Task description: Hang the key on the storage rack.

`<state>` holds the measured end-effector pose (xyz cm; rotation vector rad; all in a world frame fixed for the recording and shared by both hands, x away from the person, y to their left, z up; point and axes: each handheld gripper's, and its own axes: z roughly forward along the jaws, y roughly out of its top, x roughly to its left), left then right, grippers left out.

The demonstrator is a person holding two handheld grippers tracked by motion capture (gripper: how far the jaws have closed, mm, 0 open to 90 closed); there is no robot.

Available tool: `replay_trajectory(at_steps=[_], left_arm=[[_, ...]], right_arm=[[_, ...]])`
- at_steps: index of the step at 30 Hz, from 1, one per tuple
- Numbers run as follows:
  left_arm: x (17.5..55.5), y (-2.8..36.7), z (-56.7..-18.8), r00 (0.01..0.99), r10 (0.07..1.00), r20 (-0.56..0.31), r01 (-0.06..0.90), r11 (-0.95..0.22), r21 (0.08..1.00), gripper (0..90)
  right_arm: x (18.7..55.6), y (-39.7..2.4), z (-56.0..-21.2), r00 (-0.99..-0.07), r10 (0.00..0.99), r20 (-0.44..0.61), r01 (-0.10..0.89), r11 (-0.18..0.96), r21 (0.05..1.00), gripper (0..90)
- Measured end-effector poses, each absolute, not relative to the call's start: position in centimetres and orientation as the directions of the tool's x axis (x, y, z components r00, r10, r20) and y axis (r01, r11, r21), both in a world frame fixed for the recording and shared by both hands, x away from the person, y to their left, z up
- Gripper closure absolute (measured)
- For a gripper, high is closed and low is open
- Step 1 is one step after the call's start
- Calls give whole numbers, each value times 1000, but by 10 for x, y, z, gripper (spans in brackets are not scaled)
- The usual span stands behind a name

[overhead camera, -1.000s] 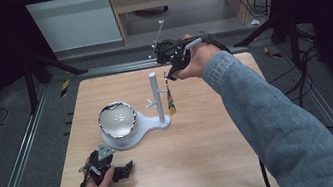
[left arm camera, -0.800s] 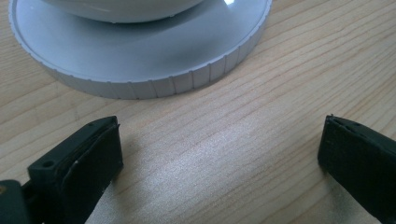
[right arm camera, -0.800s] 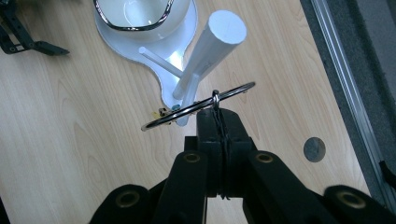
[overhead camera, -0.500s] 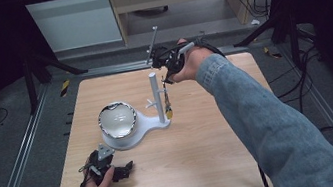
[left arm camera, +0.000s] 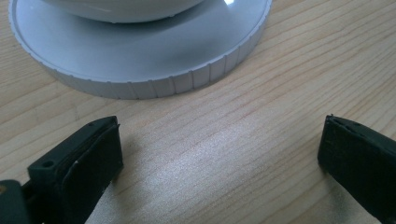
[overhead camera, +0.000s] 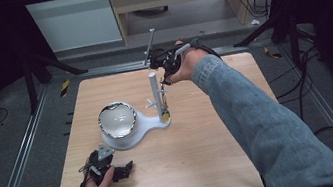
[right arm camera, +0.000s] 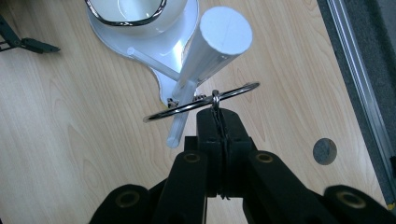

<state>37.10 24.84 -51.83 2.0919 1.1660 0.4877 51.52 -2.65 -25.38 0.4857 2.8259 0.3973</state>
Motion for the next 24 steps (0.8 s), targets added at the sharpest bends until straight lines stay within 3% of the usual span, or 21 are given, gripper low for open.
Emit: replay_trajectory(at_steps=[24], left_arm=[[371, 248, -518, 526, 850, -6, 593, -363, 719, 0]], right_arm=[[525, -32, -267, -915, 371, -161, 311, 899, 308, 888]])
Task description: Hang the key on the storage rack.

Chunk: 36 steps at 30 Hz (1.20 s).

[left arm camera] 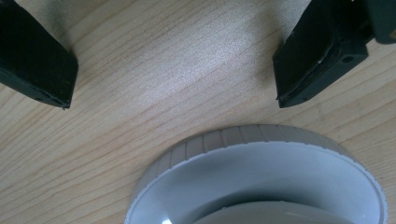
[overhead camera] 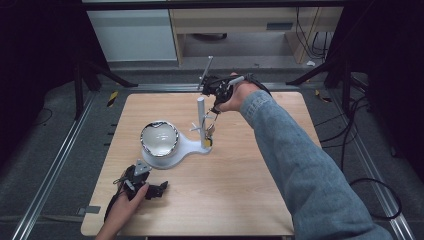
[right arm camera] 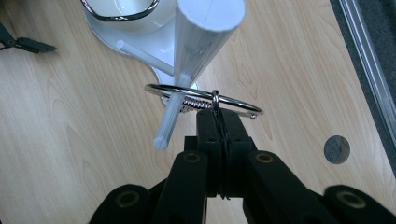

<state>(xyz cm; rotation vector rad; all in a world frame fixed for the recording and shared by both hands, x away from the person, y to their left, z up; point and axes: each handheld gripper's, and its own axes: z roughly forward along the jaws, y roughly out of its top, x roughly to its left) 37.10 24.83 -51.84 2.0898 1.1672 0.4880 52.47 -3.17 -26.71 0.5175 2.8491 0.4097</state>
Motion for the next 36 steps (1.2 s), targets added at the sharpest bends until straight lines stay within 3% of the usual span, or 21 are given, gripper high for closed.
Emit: replay_trajectory(at_steps=[21, 32, 36], left_arm=[[371, 248, -518, 527, 850, -5, 593, -364, 718, 0], [371, 248, -518, 526, 850, -6, 593, -362, 719, 0], [371, 248, -518, 526, 850, -6, 593, -362, 719, 0]], right_arm=[[526, -26, -269, -918, 371, -142, 309, 891, 332, 876], [523, -42, -257, -903, 400, -160, 316, 867, 387, 797], [522, -50, -255, -885, 432, -174, 333, 849, 411, 701]])
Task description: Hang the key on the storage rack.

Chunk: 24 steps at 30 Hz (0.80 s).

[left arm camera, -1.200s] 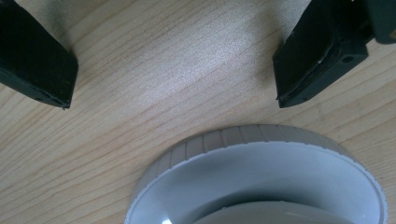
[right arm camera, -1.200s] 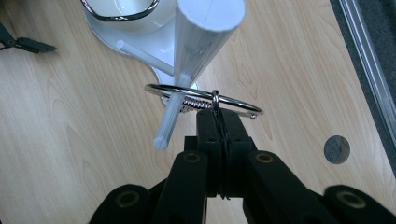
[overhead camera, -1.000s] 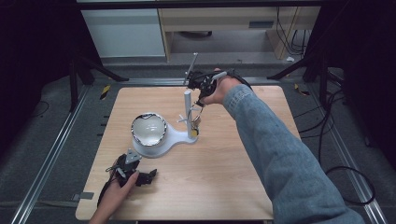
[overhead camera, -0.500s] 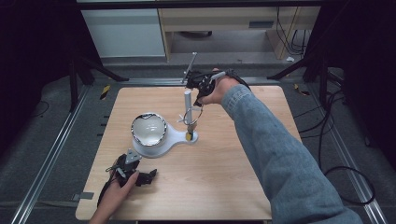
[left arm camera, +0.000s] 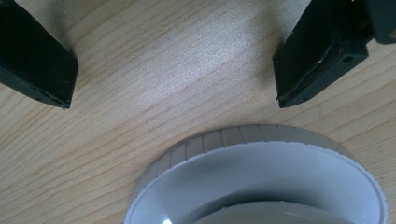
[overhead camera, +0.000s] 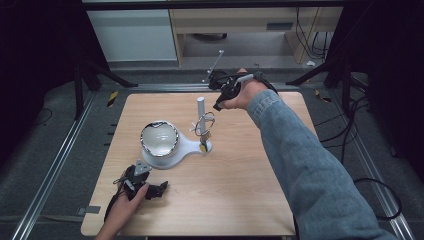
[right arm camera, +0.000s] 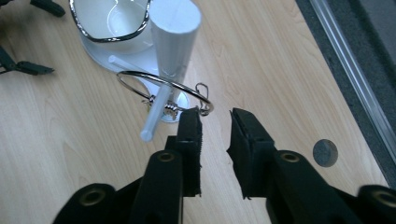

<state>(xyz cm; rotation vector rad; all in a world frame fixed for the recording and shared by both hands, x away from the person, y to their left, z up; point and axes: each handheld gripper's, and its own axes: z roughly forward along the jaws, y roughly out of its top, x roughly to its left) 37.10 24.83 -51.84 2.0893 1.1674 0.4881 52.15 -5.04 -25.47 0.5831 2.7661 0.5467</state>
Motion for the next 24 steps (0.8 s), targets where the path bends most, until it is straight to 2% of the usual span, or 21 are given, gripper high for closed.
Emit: replay_trajectory(at_steps=[2, 4, 10, 13, 14, 15, 16, 18, 19, 20, 21, 22, 24], left_arm=[[371, 248, -518, 526, 850, -6, 593, -362, 719, 0], [371, 248, -518, 528, 849, -4, 593, -365, 717, 0], [371, 248, -518, 528, 849, -4, 593, -365, 718, 0], [371, 248, -518, 526, 850, -6, 593, -362, 719, 0], [371, 248, -518, 526, 850, -5, 593, -362, 719, 0], [371, 248, -518, 526, 850, -5, 593, -362, 719, 0], [371, 248, -518, 526, 850, -6, 593, -363, 719, 0], [371, 248, -518, 528, 849, -4, 593, -365, 717, 0], [371, 249, -518, 529, 849, -4, 593, -366, 717, 0], [371, 249, -518, 529, 849, -4, 593, -366, 717, 0], [371, 249, -518, 529, 849, -4, 593, -366, 717, 0], [371, 248, -518, 528, 849, -4, 593, -366, 717, 0], [371, 248, -518, 528, 849, -4, 593, -366, 717, 0]], right_arm=[[522, -52, -254, -881, 438, -178, 335, 845, 416, 684], [522, -58, -254, -869, 458, -188, 347, 834, 429, 616], [523, -68, -252, -850, 487, -201, 361, 816, 451, 539], [523, -73, -253, -840, 504, -200, 369, 802, 470, 482], [523, -76, -253, -835, 512, -202, 372, 795, 478, 438], [523, -76, -253, -835, 512, -202, 372, 795, 478, 438], [522, -80, -254, -826, 525, -207, 376, 786, 491, 391], [522, -81, -255, -822, 529, -209, 377, 782, 495, 368], [523, -85, -256, -812, 543, -214, 382, 772, 508, 295], [523, -87, -257, -803, 556, -213, 391, 762, 516, 264], [523, -87, -257, -803, 556, -213, 391, 762, 516, 264], [525, -91, -259, -783, 584, -215, 404, 740, 538, 176], [525, -93, -259, -775, 595, -211, 411, 730, 546, 155]])
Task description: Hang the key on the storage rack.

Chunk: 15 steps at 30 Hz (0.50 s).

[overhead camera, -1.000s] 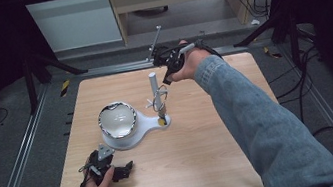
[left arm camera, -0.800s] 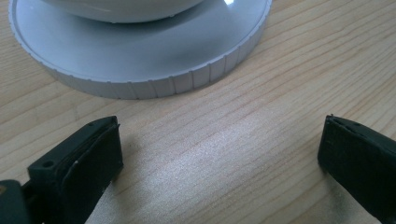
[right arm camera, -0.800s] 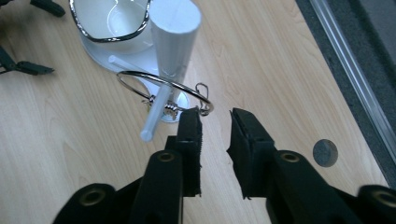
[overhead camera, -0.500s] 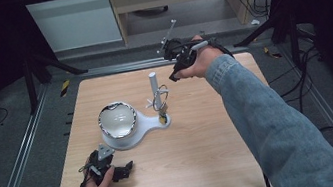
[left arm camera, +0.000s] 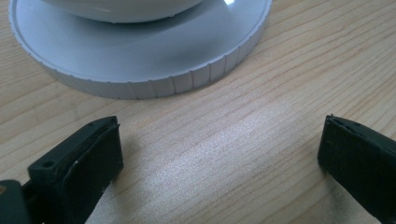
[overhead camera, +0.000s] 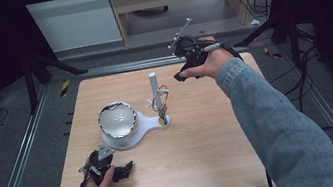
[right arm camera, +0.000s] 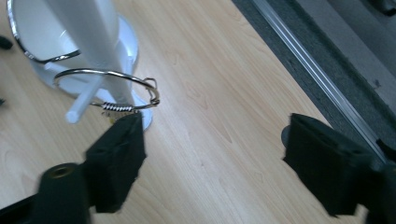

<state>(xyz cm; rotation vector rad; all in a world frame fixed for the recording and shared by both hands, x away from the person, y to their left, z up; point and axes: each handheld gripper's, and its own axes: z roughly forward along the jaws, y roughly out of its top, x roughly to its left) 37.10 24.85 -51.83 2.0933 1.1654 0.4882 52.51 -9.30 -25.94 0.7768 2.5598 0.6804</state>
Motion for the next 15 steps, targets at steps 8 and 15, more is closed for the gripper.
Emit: replay_trajectory(at_steps=[8, 15], left_arm=[[371, 248, -518, 529, 849, -4, 593, -366, 717, 0], [371, 248, -518, 529, 849, -4, 593, -366, 717, 0]], right_arm=[[527, -112, -267, -734, 648, -200, 413, 661, 627, 57], [524, -124, -278, -715, 668, -204, 414, 640, 647, 76]])
